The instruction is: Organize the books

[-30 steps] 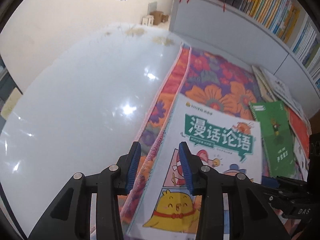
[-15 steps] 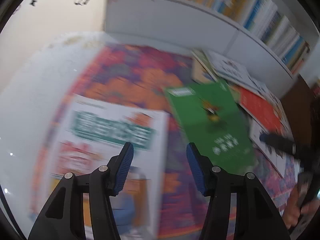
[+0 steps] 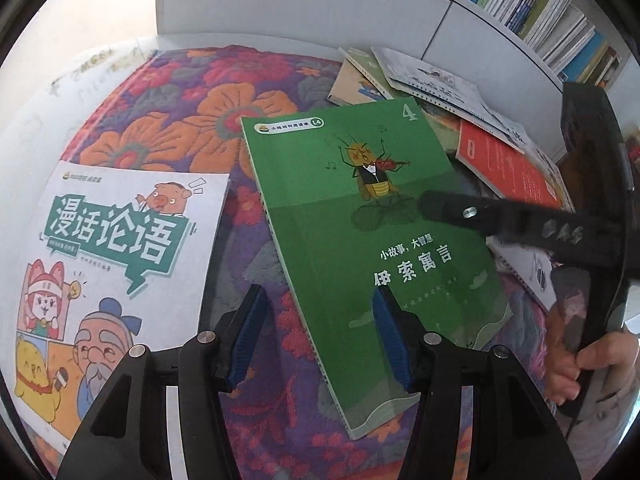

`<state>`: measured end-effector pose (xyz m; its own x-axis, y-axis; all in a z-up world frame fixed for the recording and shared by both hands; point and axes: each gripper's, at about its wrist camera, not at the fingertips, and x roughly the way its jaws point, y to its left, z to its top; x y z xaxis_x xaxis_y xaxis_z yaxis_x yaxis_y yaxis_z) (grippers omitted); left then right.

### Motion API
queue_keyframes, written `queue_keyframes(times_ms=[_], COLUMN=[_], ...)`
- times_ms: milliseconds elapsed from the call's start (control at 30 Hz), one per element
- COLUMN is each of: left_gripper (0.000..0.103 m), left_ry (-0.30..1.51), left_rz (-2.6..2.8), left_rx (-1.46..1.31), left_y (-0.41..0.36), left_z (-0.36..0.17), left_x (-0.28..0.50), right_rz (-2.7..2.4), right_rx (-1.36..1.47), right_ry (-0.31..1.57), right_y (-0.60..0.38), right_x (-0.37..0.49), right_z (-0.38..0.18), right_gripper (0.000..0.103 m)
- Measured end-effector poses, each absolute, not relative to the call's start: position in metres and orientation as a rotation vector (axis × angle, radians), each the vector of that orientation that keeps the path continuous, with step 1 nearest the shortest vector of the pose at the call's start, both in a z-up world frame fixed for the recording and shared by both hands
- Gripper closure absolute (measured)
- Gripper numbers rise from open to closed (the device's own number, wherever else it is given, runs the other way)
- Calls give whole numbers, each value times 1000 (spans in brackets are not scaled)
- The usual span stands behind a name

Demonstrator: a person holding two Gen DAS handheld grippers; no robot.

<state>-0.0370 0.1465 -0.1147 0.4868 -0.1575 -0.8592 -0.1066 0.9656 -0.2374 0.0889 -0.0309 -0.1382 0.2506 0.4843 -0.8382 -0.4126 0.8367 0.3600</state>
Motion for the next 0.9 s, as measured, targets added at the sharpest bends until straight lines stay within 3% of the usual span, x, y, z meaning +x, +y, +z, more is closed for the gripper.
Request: queue_keyframes(times_ms=[333,800,900], left_gripper=[50,50,50], left_ry=[1105,1164,1171], left_rz=[-52,-255,-287], left_rx=[-218,-249,-322], left_y=[138,111,122], left_z=[-114,-113,-117], left_x=[-55,-154,-149], right_rz=[665,763,782], right_rx=[183,164,254], right_ry=[1252,1343,1379], right_y=[-39,-87,-107], right_x=[59,-86,-83], right_z=[-138,-142,-148], right_gripper=[17,17,30])
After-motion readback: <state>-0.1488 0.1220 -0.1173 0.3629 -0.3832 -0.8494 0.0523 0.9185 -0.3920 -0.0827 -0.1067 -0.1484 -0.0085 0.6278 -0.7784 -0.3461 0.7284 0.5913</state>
